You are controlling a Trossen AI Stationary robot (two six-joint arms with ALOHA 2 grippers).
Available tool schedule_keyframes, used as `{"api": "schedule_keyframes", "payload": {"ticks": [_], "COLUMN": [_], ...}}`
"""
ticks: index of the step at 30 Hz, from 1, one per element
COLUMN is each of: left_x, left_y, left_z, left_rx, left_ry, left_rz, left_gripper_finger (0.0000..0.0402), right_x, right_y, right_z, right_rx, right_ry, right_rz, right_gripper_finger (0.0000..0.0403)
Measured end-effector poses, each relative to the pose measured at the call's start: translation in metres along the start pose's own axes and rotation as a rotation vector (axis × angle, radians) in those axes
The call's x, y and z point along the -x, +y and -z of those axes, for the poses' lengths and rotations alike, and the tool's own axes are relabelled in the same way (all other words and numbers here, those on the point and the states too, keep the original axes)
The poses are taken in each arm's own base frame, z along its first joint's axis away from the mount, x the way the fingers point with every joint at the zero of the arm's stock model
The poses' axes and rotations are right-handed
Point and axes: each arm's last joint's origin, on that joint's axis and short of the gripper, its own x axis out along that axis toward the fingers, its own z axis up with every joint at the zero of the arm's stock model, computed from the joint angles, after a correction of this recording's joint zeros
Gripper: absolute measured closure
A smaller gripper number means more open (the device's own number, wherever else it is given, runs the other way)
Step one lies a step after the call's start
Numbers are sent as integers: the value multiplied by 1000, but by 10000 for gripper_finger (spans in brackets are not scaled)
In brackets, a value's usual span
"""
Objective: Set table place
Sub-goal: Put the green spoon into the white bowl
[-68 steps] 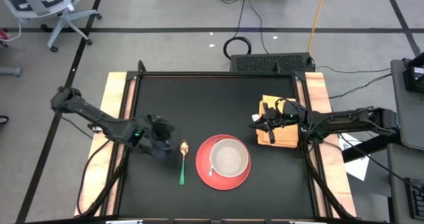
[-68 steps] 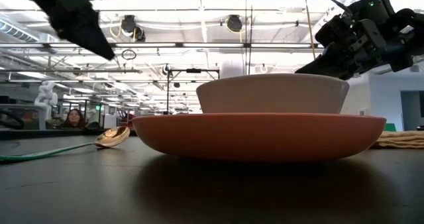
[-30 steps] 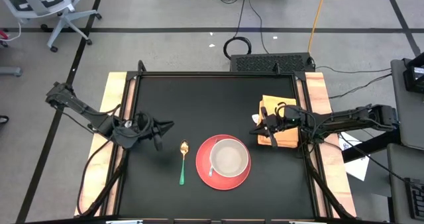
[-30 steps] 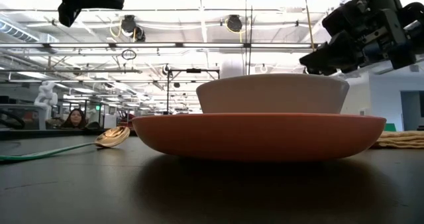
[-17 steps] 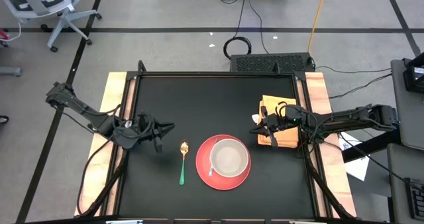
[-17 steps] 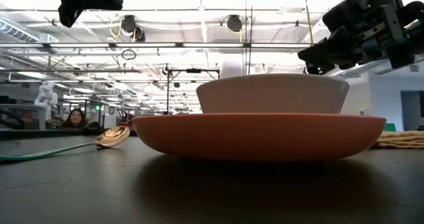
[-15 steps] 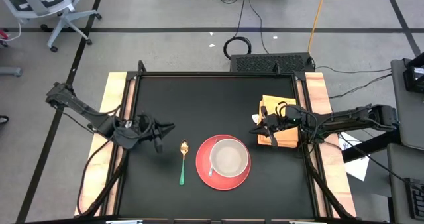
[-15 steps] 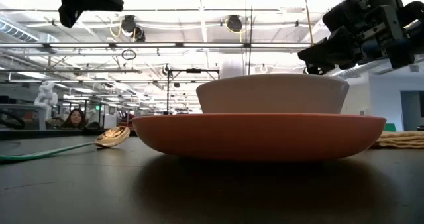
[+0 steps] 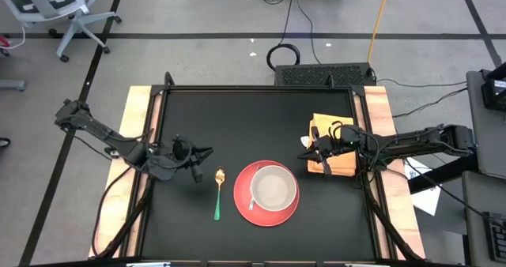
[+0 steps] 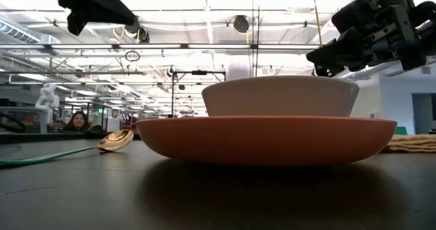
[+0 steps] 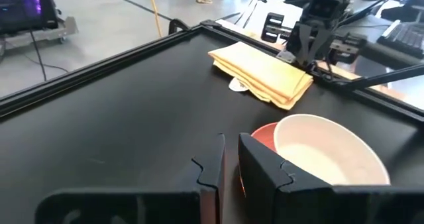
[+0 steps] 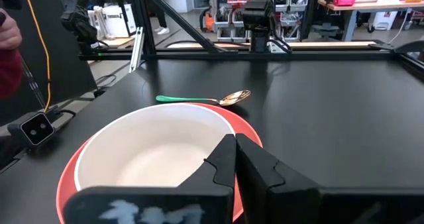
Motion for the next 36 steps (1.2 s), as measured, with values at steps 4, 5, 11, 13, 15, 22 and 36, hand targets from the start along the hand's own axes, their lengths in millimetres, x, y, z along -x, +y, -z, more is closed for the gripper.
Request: {"api": "schedule_keyframes", "payload": {"ticks": [4, 5, 11, 13, 15, 22, 36], "left_x": [-7, -9, -23, -28, -33, -55, -62], "left_y": [0, 0, 0, -1, -2, -7, -10], "left_z": [4, 5, 12, 16, 21, 35, 41], "left_rx": [-18, -29, -75, -91, -101, -91, -131], "left_ry": [14, 18, 45, 60, 88, 122, 213], "left_rz": [-29, -37, -90, -107, -107, -138, -41], "left_gripper_finger": [355, 355, 355, 355, 355, 355, 355], "right_x": [0, 0, 0, 0, 0, 0, -1], "right_y": [0, 0, 0, 0, 0, 0, 2], "right_z": [1, 2, 3, 3, 4, 5, 1], "right_rx": [-4, -3, -1, -1, -3, -27, -109], "right_ry": [14, 21, 32, 32, 36, 51, 15], "right_rz": [0, 0, 0, 0, 0, 1, -10], "right_gripper_finger": [403, 403, 403, 403, 403, 403, 403]}}
